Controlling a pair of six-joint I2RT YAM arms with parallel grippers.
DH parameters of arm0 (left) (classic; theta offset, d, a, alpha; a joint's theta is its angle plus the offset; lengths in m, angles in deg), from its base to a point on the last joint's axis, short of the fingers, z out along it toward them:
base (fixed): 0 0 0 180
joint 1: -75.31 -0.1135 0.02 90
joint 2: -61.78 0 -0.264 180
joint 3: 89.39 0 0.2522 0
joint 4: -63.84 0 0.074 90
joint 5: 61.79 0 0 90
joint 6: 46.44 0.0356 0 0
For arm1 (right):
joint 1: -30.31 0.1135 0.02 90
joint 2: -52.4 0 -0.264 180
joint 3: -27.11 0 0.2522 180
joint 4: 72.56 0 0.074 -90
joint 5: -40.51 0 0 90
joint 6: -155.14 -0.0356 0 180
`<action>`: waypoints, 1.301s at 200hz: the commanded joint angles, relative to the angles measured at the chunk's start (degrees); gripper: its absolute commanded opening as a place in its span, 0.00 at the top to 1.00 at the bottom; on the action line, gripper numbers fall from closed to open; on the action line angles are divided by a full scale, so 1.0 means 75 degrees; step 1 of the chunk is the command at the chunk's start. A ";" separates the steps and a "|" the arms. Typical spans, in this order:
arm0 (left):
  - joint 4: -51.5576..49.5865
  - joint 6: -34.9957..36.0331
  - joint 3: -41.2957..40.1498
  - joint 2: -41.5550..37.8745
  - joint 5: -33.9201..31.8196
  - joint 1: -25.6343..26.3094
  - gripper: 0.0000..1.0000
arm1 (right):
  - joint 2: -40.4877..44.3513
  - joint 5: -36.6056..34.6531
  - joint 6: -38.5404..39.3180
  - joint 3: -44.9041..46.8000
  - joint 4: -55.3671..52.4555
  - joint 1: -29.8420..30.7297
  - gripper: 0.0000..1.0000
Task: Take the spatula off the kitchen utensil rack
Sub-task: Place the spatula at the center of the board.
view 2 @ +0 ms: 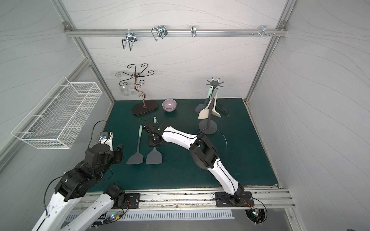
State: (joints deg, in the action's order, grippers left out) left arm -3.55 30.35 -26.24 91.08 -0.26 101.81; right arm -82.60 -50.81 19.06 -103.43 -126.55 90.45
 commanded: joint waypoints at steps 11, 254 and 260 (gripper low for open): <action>0.0293 0.0086 -0.0053 -0.0155 0.0057 -0.0027 0.36 | -0.0403 0.0290 -0.0074 -0.0392 0.0146 0.0079 1.00; 0.0246 0.0307 0.0141 0.0182 0.0525 -0.0017 0.32 | 0.0424 -0.0161 0.0978 -0.0767 -0.0220 -0.0261 0.65; 0.0220 0.0329 0.0212 0.0273 0.0568 -0.0018 0.31 | 0.0616 -0.0287 0.1113 -0.0755 -0.0305 -0.0279 0.64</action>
State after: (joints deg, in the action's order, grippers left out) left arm -3.49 31.66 -27.09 90.99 2.12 101.81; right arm -86.60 -49.54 23.30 -108.89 -125.78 89.12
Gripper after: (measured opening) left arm 0.673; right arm 0.351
